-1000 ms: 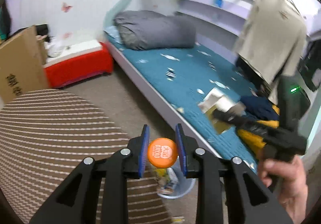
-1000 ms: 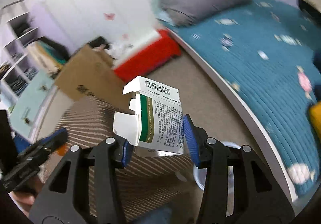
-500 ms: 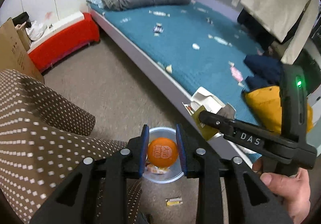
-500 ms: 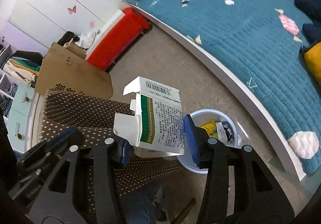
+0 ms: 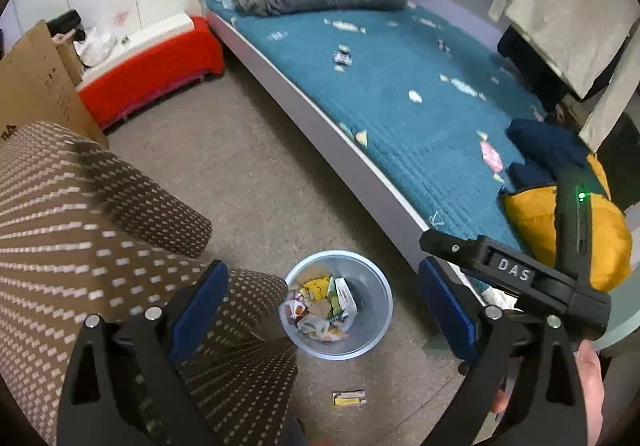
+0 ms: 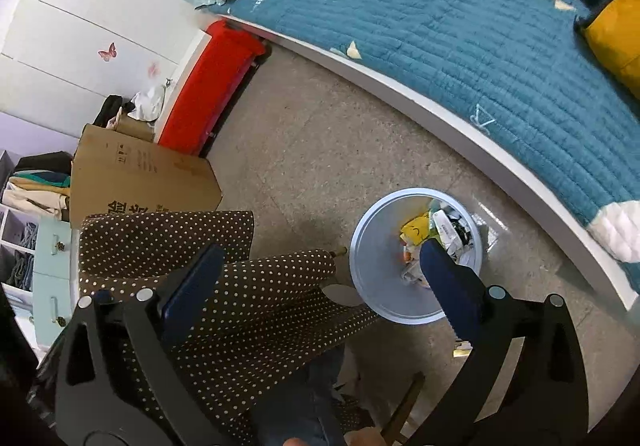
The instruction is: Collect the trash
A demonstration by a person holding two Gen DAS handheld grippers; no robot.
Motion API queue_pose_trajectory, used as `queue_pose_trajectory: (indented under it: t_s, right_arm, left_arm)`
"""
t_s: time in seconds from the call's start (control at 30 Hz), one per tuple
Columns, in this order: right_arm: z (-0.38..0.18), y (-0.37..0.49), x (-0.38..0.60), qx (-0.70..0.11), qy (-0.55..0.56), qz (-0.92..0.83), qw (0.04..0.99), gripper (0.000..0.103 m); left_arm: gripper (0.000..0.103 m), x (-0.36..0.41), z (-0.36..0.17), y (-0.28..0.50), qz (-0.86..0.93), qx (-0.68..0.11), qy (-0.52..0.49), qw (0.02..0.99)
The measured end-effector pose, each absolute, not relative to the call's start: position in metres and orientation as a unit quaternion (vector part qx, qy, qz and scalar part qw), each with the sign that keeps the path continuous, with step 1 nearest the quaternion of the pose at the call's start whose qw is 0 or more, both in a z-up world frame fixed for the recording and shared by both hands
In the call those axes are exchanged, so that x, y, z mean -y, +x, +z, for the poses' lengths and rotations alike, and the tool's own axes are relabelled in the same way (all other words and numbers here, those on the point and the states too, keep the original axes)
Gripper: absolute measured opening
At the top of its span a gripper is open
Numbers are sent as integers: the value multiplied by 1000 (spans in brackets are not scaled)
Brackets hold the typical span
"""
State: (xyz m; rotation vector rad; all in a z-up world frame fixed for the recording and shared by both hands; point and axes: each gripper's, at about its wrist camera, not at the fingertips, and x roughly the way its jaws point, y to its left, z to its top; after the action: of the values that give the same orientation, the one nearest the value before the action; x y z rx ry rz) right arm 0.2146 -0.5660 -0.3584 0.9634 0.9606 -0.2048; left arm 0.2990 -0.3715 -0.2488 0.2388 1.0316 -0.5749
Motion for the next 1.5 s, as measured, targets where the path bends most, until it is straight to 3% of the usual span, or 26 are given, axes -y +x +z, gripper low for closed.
queue_pose_trajectory:
  t_s: [0.13,0.43,0.7,1.03,1.5]
  right_arm:
    - [-315,211,547,-436,410,-95,796,97]
    - [-143,184,424,-348,225,-66,908,97]
    - [-53,116,319,-251,115,-51,960,97]
    - [-18,42,244,-170,46,-50,983,97]
    - [-5,-13,228,-118,43,-43,991,97]
  left_arm:
    - [94,342,-206,279,-261,-428,96,860]
    - [98,223,-104,200,-141,-242,79,957]
    - [98,140,-54,134,-68,-199,64,976]
    - [98,76,-33,54,-34,-148,4,988]
    - [98,62,-11,-7,-20,-100,-2,995]
